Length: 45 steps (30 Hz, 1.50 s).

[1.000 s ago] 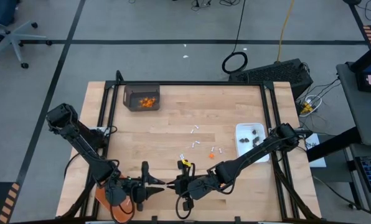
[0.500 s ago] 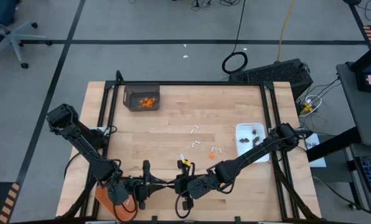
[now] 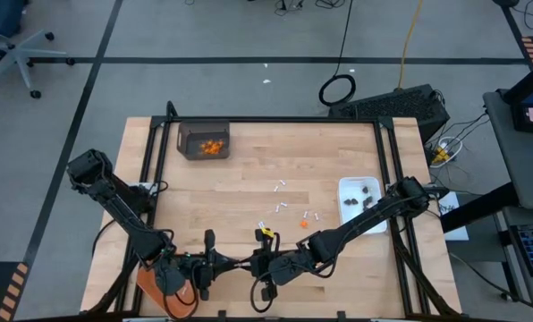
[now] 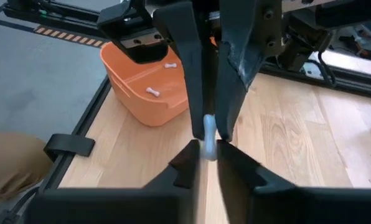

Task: Sort Halloween decoration
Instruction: Put the white bone toy into the orange bin

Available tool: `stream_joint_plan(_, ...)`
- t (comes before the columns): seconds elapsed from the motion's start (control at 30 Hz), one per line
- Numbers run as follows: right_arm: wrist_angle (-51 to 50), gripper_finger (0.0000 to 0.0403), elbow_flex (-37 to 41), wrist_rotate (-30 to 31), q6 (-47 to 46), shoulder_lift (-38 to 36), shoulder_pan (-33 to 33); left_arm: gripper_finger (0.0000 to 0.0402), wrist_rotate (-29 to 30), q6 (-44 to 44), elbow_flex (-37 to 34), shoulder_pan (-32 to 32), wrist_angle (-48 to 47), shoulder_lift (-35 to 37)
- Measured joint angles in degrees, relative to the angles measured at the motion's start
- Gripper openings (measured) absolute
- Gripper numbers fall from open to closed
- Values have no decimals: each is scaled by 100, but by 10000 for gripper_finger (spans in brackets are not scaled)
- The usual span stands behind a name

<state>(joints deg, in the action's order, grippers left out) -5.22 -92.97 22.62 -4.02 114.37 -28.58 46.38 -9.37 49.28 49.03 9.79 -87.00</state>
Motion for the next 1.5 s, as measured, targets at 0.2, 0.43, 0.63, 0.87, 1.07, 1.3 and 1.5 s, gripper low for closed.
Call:
stream_joint_plan(0.2, -490, 128, -4, 163, -240, 0, 2, 10, 19, -2, 0, 118, -33, -4)
stream_joint_plan(0.43, -1263, 188, -4, 150, -713, 0, -35, 11, 25, -131, 0, 324, -228, 104)
stream_joint_plan(0.63, -1273, 191, -4, 145, -747, 139, -193, 11, -412, 97, 1, 416, -867, 598)
stream_joint_plan(0.87, -1132, 192, -2, 463, -636, 452, -357, 11, -1055, 912, 4, 436, -2005, 1171)
stream_joint_plan(1.07, -889, 192, -2, 449, -540, 646, -382, 11, -1554, 1813, 23, 436, -2632, 1427)
stream_joint_plan(1.3, -975, 192, -1, 441, -405, 656, -389, 11, -1941, 3089, 561, 577, -3975, 1429)
stream_joint_plan(1.5, -1094, 192, 0, 438, -366, 656, -396, 11, -2297, 3786, 956, 862, -4671, 1429)
